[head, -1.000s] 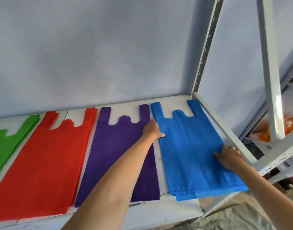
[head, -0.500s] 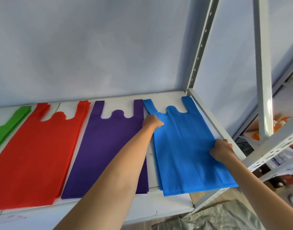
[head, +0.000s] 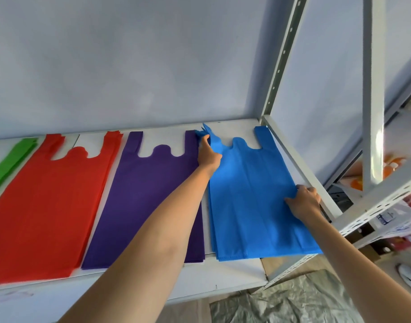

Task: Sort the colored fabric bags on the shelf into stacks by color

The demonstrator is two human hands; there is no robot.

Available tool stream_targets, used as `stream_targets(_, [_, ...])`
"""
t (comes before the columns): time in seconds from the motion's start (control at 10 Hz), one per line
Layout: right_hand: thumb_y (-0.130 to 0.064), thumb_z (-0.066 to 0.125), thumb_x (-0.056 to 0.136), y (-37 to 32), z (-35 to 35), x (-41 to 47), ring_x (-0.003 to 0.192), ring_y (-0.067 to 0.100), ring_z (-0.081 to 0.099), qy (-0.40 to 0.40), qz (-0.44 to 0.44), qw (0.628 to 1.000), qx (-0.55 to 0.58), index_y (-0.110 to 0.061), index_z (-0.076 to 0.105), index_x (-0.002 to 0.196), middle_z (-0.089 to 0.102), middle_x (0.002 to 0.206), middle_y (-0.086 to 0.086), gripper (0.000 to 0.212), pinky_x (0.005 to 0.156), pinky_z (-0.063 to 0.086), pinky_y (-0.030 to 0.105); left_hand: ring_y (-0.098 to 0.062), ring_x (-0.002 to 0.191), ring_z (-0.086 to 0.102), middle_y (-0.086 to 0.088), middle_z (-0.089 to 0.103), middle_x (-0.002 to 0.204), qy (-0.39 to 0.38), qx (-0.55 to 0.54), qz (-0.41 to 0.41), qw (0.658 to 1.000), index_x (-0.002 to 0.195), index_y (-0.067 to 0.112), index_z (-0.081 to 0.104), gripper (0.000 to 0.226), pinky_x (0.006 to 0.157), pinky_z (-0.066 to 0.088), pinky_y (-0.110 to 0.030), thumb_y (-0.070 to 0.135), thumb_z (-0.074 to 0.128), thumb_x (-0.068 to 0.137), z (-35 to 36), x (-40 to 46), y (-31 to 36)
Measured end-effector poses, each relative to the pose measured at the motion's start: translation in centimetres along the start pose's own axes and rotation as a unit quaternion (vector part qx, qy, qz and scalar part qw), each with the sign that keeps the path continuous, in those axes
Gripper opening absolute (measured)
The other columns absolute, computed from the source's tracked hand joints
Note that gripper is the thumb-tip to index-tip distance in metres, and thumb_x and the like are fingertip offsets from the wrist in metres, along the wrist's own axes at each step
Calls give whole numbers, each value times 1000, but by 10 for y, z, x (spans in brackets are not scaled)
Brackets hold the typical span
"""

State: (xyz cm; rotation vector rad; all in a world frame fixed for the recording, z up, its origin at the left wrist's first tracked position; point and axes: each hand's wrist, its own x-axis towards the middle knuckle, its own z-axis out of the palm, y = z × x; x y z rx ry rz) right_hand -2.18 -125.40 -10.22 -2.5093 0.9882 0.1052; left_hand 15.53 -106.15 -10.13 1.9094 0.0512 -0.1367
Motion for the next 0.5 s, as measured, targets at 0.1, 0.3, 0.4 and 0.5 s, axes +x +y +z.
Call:
stream_targets(0.1, [-23, 53, 92, 1, -1, 0, 129, 39, 30, -3, -9, 998, -55, 0, 42, 132, 33, 138, 22, 47, 100, 39, 44, -22, 121, 50, -9, 37, 142, -14, -34, 32, 999, 146, 20, 29, 73, 74, 50, -26, -9, 49, 83, -15, -1, 3])
stream_targets(0.3, [-25, 46, 92, -14, -6, -16, 129, 37, 30, 3, -35, 988, -150, -4, 39, 130, 33, 136, 17, 45, 99, 40, 44, -22, 133, 42, -7, 37, 149, -18, 91, 71, 993, 143, 13, 40, 55, 92, 38, -21, 3, 51, 90, -88, -2, 20])
stream_targets(0.4, [-28, 46, 92, -37, -7, -32, 130, 34, 30, 7, -71, 983, -169, -9, 41, 134, 32, 140, 14, 46, 97, 40, 42, -25, 126, 50, -8, 44, 145, -9, 163, 64, 984, 140, 15, 44, 51, 87, 42, -24, 8, 49, 90, -140, -14, 20])
stream_targets(0.5, [-30, 45, 92, -68, -11, -50, 135, 32, 26, 16, -136, 977, -166, -14, 39, 139, 28, 148, 11, 51, 104, 35, 43, -26, 126, 52, -8, 49, 142, 0, 233, 78, 969, 137, 14, 48, 47, 101, 44, -32, 15, 52, 90, -190, -33, 12])
